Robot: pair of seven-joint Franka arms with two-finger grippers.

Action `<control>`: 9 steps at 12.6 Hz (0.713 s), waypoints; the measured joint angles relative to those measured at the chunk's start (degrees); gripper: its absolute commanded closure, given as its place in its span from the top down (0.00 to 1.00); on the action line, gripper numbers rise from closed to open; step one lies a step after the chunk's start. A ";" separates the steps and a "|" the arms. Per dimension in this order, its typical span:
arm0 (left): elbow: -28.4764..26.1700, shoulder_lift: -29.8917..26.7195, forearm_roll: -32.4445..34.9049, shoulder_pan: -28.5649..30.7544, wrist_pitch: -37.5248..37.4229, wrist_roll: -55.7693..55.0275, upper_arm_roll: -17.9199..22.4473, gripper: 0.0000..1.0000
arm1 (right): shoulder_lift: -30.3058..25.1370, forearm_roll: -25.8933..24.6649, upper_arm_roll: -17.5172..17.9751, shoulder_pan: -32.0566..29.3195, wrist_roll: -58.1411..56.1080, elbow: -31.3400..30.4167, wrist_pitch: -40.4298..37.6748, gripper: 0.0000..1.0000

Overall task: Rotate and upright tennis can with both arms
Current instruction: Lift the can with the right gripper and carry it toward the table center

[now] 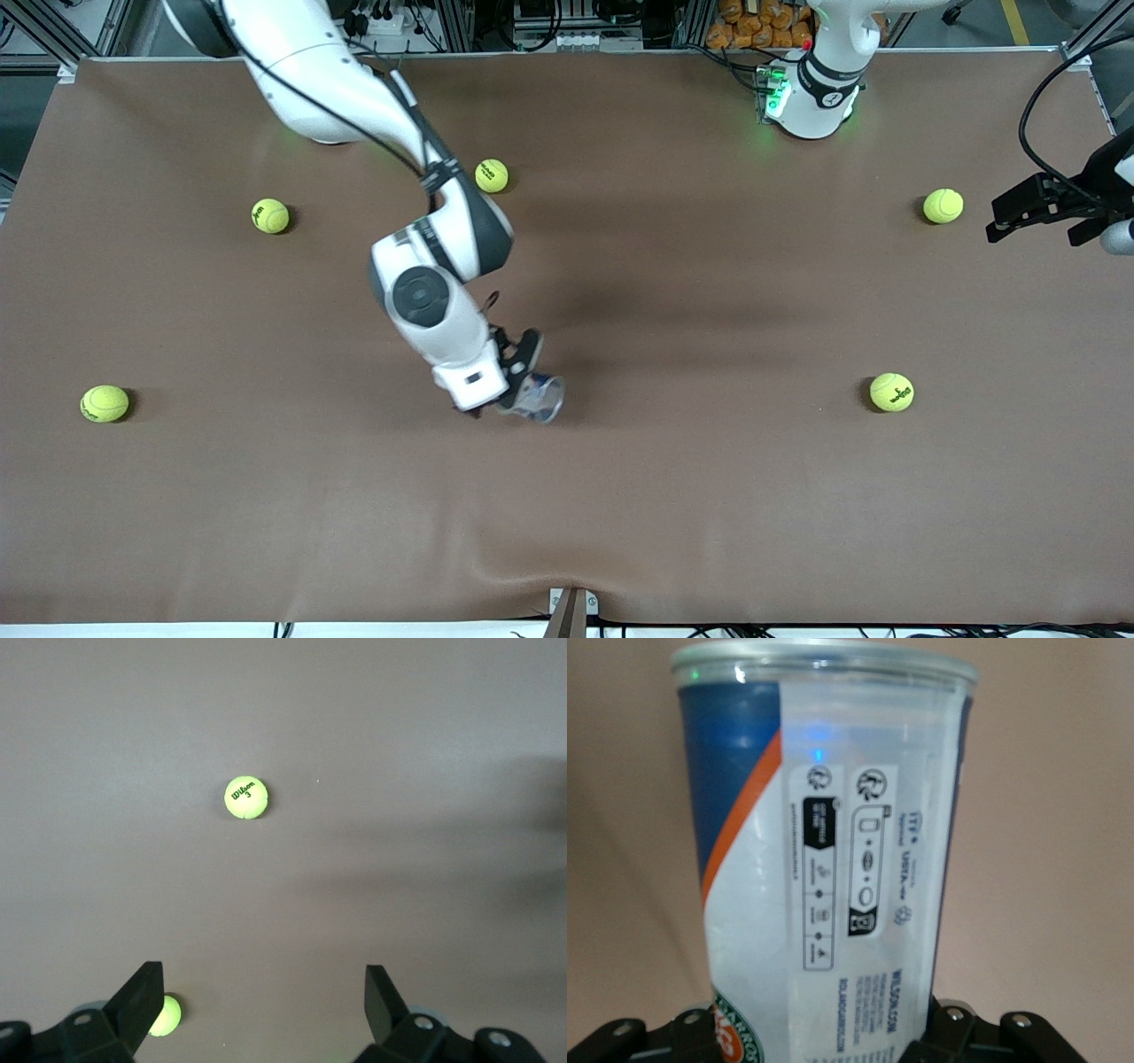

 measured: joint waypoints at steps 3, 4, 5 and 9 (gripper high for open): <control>-0.14 0.83 0.00 -0.06 -0.01 0.01 -0.09 1.00 | 2.25 -4.82 -0.15 3.10 -0.32 -0.05 3.21 0.68; -0.16 1.11 0.00 -0.10 -0.03 0.01 -0.14 1.00 | 3.09 -6.12 -0.19 4.38 -0.33 -0.04 4.18 0.68; -0.19 1.41 -0.01 -0.22 -0.17 0.01 -0.20 1.00 | 3.99 -7.19 -0.26 5.75 -0.30 -0.03 5.09 0.68; -0.27 2.29 -0.03 -0.40 -0.98 0.01 -0.40 1.00 | 6.96 -10.78 -0.48 9.03 0.50 0.01 7.77 0.72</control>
